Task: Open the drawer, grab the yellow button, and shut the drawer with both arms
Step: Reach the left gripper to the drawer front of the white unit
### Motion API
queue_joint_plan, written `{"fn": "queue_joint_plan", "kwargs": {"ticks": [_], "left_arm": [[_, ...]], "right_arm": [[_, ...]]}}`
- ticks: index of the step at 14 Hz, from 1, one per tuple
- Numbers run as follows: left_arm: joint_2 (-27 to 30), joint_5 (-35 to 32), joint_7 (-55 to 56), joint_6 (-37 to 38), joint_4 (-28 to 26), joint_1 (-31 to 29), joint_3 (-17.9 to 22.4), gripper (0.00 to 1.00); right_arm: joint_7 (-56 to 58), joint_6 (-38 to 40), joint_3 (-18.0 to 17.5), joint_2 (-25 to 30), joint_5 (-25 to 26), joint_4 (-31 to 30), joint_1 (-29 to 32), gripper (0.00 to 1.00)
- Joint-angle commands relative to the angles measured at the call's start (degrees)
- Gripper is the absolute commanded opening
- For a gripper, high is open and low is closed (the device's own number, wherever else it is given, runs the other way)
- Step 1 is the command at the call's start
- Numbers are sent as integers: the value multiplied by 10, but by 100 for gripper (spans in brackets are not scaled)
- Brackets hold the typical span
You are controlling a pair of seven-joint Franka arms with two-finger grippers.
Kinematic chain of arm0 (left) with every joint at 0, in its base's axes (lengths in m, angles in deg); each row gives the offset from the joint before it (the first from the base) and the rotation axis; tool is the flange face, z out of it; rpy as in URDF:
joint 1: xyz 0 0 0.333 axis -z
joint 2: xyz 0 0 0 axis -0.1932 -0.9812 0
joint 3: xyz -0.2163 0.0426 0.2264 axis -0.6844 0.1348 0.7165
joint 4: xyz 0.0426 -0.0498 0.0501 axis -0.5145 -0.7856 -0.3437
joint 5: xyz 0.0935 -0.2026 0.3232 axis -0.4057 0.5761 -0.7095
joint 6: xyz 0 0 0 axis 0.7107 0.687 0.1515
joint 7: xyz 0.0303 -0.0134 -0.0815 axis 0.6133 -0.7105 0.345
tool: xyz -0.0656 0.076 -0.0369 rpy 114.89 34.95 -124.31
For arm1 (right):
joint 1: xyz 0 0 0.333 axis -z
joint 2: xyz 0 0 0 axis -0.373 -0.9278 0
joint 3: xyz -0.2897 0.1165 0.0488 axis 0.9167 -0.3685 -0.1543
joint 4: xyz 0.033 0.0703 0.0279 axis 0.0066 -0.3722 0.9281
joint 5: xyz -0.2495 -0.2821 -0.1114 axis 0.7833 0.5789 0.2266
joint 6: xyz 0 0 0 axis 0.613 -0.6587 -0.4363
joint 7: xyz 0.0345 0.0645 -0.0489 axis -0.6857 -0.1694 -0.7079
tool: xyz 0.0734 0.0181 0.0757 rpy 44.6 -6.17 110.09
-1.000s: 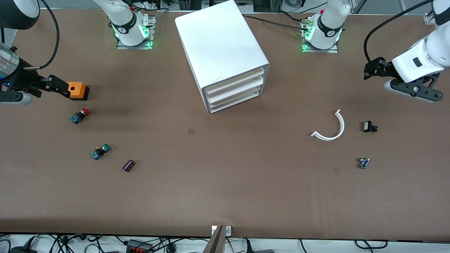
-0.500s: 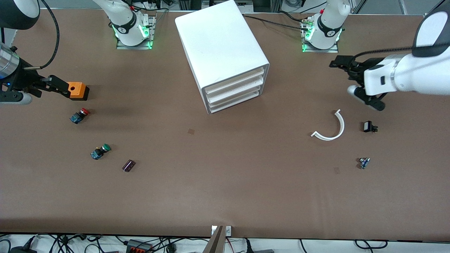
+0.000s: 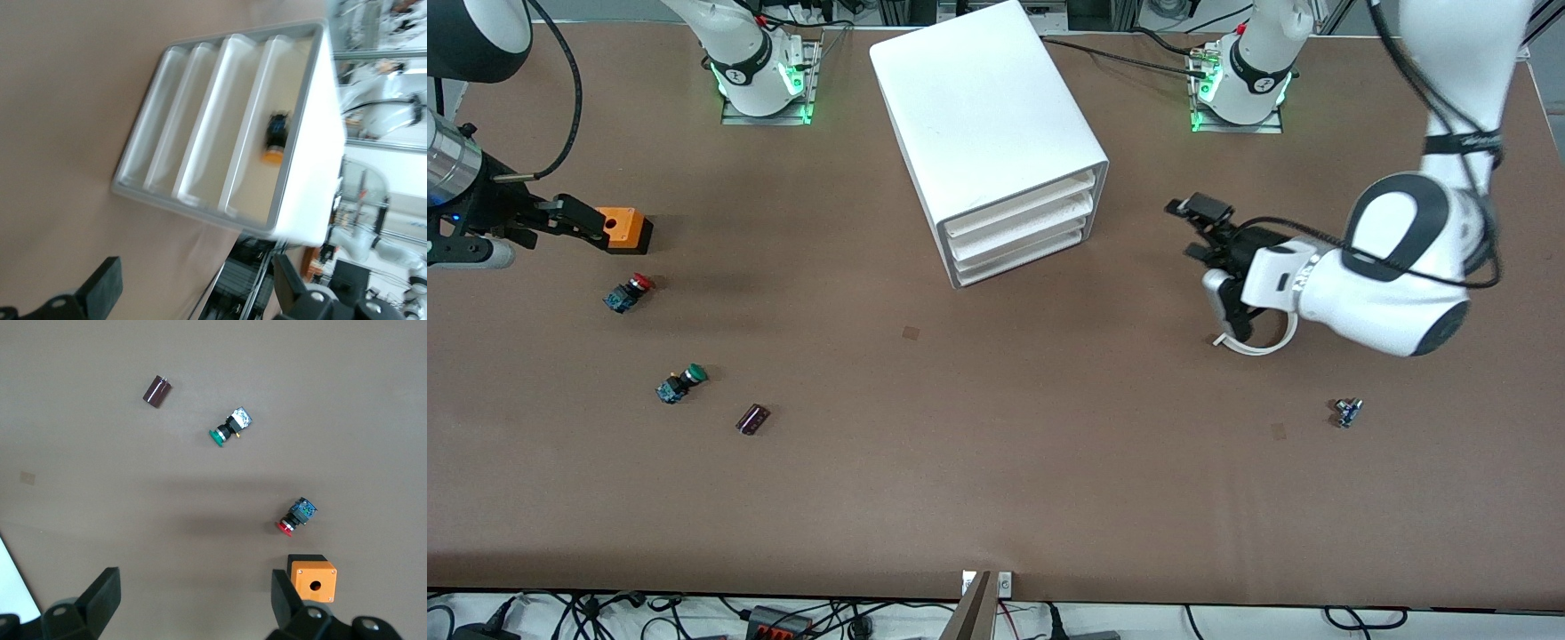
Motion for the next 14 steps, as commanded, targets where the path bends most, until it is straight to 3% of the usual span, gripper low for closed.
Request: {"fn": "queue_joint_plan", "kwargs": {"ticks": [1, 7, 12, 14], "left_arm": [[22, 134, -114, -112, -133, -2, -33, 100], [41, 205, -177, -136, -237, -9, -60, 100], [32, 264, -268, -148, -276, -2, -61, 63], [29, 277, -270, -150, -286, 2, -64, 59]], "right_arm": [[1, 2, -2, 5, -2, -4, 1, 100], [1, 2, -1, 5, -2, -4, -6, 100], [-1, 3, -1, 3, -2, -4, -7, 100], [-1, 4, -1, -2, -2, -4, -6, 100]]}}
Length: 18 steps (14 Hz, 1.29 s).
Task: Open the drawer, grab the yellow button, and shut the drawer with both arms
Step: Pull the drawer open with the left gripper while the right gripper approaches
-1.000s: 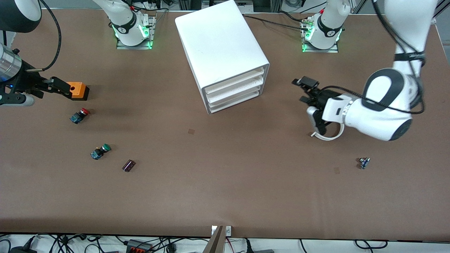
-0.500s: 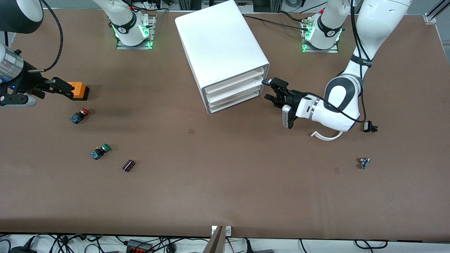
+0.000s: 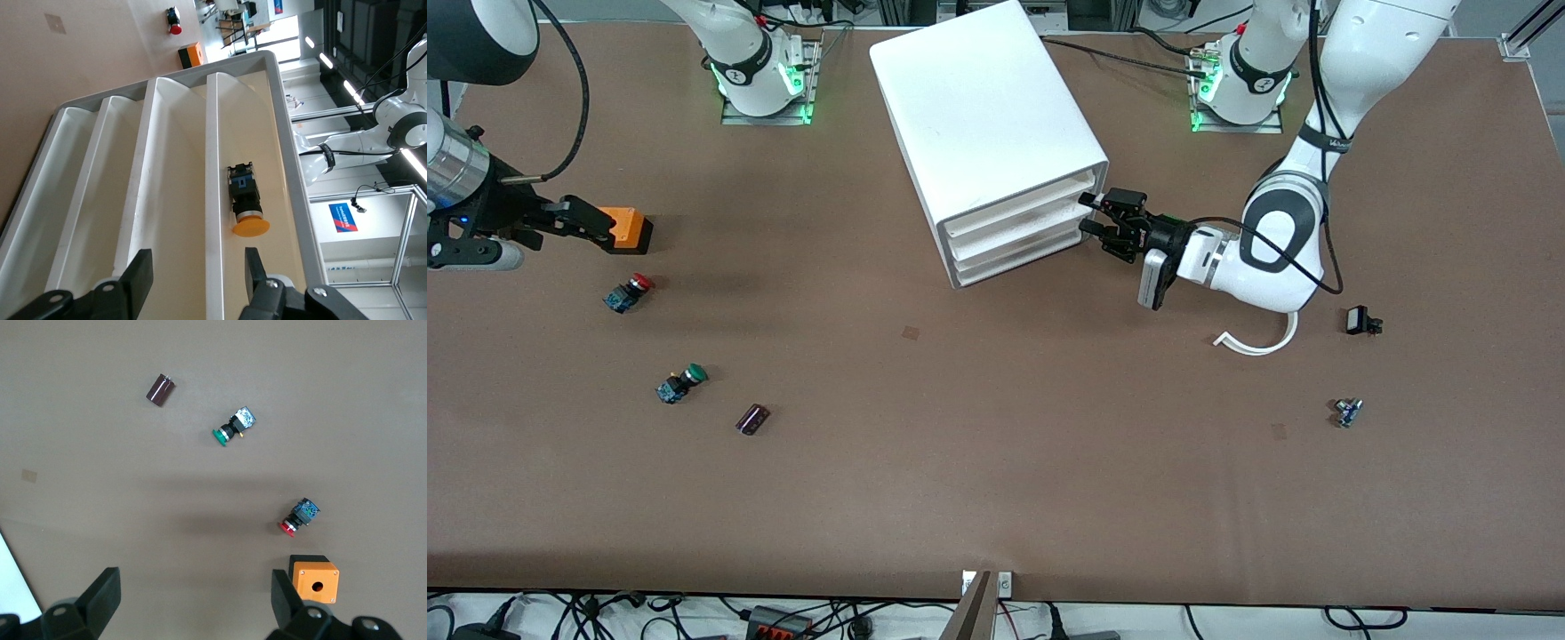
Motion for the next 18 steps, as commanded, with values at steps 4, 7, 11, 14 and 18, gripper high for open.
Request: {"fn": "queue_joint_plan", "kwargs": {"ticks": [4, 7, 11, 14, 18], "left_arm": [[11, 24, -15, -12, -32, 2, -16, 54], [9, 33, 0, -12, -32, 4, -17, 54], [5, 48, 29, -11, -32, 14, -18, 45], [4, 48, 31, -10, -32, 22, -17, 21], [0, 48, 33, -10, -30, 22, -18, 5]], "right_arm": [[-1, 15, 0, -1, -2, -3, 1, 100], [-12, 16, 0, 0, -2, -1, -1, 100], [-36, 27, -2, -2, -4, 3, -12, 100], [-39, 27, -2, -3, -4, 5, -42, 100], [-145, 25, -2, -30, -5, 38, -104, 100]]}}
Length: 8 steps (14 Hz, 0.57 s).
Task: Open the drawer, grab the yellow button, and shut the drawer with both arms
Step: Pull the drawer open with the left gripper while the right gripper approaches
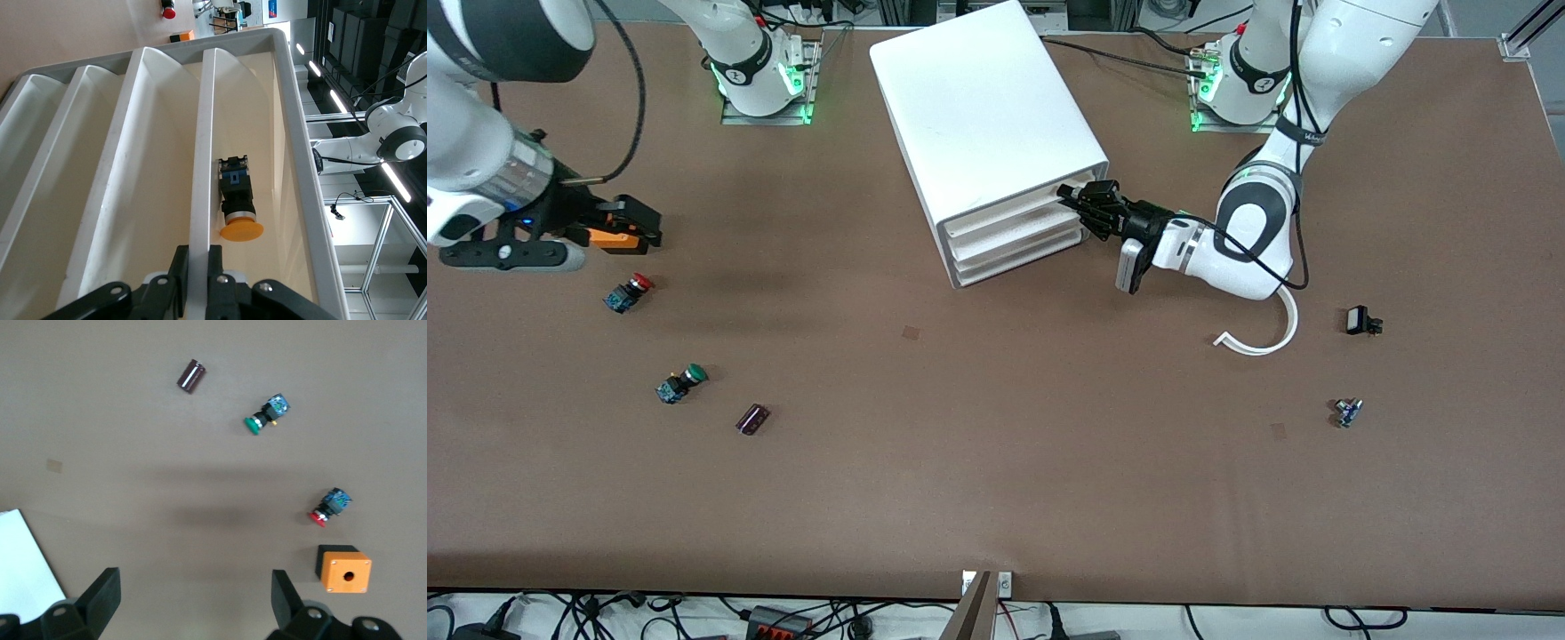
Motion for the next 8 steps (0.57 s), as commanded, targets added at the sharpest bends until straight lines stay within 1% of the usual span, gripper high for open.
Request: {"fn": "queue_joint_plan", "kwargs": {"ticks": [1, 3, 4, 5, 8], "left_arm": [[2, 15, 12, -7, -4, 4, 1, 4], [2, 14, 39, -6, 7, -2, 2, 3], [-3, 8, 55, -6, 26, -2, 3, 3], [-13, 7, 67, -6, 43, -3, 8, 3], [-62, -4, 69, -6, 100, -17, 11, 3]], "right_arm": [[-92, 9, 1, -31, -4, 46, -41, 100], [-158, 9, 1, -45, -36, 69, -64, 100], [-196, 10, 1, -58, -53, 83, -74, 100], [-231, 11, 1, -68, -59, 98, -87, 100], [-344, 6, 1, -84, -60, 104, -133, 100]]}}
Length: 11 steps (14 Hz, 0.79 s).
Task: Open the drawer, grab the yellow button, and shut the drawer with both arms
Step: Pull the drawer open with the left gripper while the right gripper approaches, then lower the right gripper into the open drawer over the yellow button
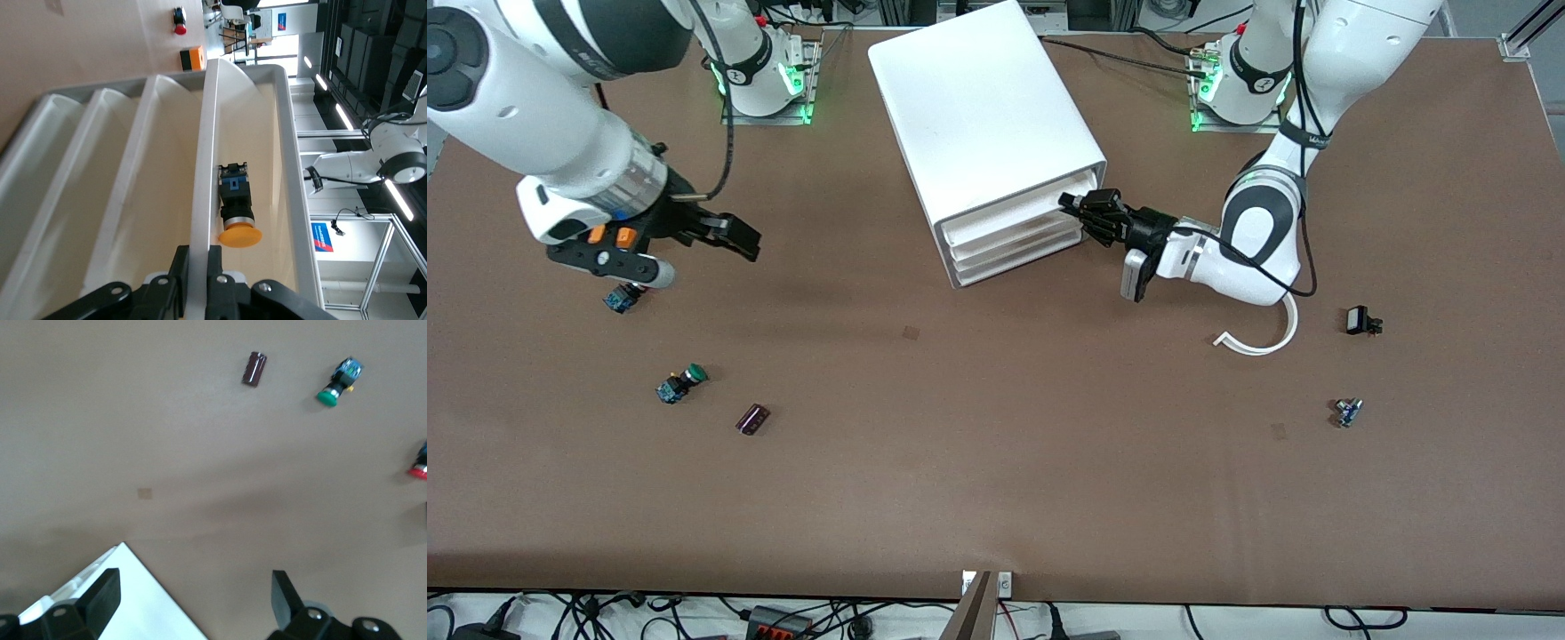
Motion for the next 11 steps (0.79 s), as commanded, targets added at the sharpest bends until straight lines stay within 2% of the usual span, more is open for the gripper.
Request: {"fn": "queue_joint_plan", "kwargs": {"ticks": [1, 5, 8, 9, 10, 11], "left_arm": [[-64, -17, 23, -3, 85, -21, 2, 3], [-105, -91, 54, -2, 173, -54, 2, 4], [-107, -126, 81, -2, 198, -59, 2, 9], [-106, -128, 90, -1, 199, -59, 2, 25], [-106, -128, 93, -2, 199, -59, 2, 69], [-104, -128, 94, -2, 199, -60, 2, 100]], "right_arm": [[-117, 4, 4, -27, -5, 31, -45, 100], [-244, 3, 4, -70, -5, 82, -88, 100], [-341, 2, 4, -122, -5, 143, -120, 100], [-374, 2, 4, -140, -5, 165, -132, 100], [-411, 1, 4, -158, -5, 188, -146, 100], [-449, 2, 4, -176, -9, 211, -155, 100]]}}
